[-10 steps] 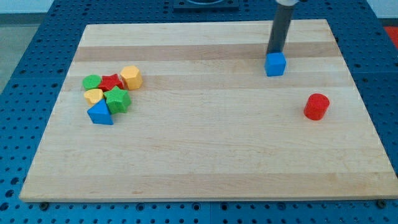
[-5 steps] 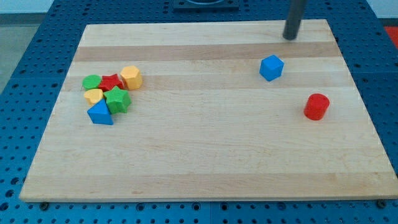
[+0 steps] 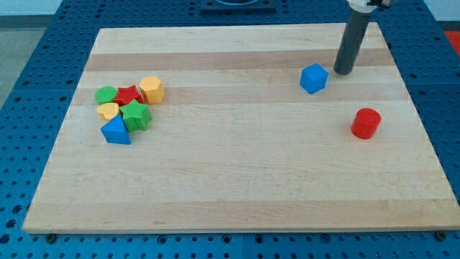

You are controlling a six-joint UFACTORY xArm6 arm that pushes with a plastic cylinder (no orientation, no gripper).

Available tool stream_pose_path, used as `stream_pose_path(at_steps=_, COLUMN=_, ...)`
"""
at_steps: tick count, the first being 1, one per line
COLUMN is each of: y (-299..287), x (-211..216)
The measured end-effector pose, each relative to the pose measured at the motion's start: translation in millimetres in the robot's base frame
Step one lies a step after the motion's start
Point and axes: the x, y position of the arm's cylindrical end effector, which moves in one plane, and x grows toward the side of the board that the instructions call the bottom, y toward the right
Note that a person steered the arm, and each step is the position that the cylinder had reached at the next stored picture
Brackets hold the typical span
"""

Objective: Slide blue cube towards the center

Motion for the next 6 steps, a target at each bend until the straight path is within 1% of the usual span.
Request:
stream_pose_path(at_steps=4, y=-13.2, x=6.6)
stream_pose_path(at_steps=6, y=-51.4, x=6.5)
